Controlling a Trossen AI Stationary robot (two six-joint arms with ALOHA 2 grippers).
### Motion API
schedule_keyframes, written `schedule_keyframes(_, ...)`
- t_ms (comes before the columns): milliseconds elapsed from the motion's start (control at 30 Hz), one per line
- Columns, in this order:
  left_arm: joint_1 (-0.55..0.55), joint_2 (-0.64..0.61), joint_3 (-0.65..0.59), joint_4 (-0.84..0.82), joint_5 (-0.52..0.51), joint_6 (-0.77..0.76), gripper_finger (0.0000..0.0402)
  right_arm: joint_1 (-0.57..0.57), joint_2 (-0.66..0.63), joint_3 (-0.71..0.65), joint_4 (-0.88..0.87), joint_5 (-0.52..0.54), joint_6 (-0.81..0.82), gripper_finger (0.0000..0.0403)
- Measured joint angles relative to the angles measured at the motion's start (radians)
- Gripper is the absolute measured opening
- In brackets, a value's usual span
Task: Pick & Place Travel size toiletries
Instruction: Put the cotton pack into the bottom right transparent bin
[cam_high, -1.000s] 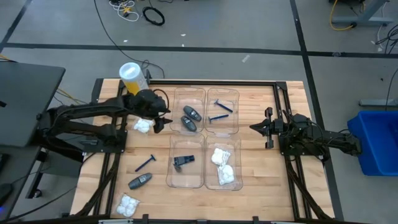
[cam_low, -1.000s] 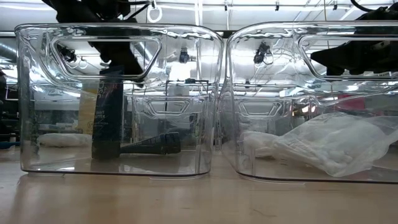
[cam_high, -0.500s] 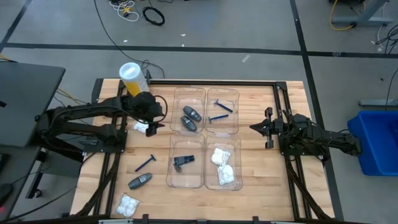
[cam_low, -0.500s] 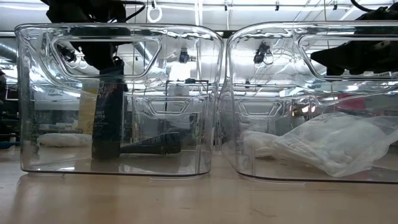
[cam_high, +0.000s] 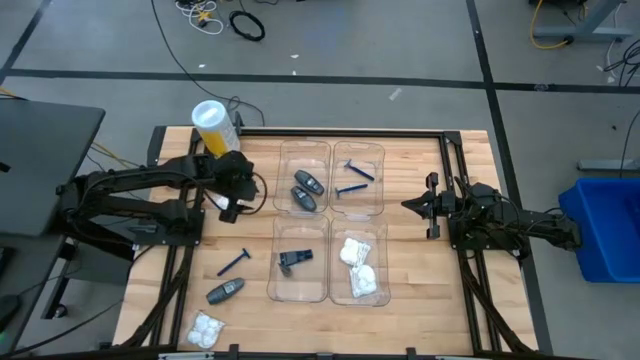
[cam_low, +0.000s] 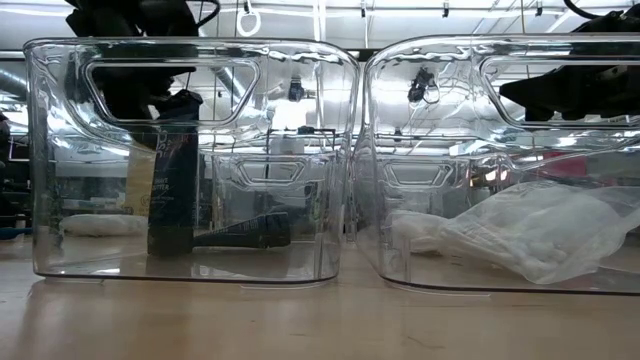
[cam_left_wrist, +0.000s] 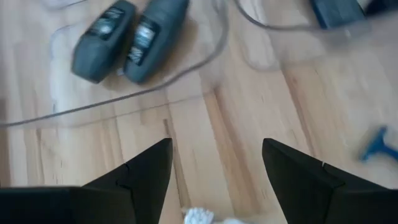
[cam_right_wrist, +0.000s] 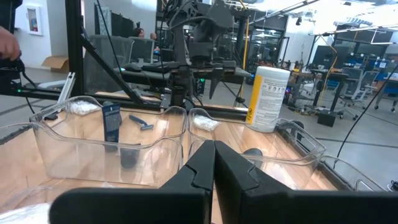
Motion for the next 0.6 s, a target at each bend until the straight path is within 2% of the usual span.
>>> schedule_keyframes(233,0.0,0.0,0.0,-0.066,0.01,0.175,0.0255,0.0,0.0,0.0,0.0,0.0,0.0,0.0014)
schedule_keyframes(600,-0.004,0.017,-0.056,-0.152,0.015,0.304,0.0255,0.0,0.0,0.0,0.0,0.0,0.0,0.0014)
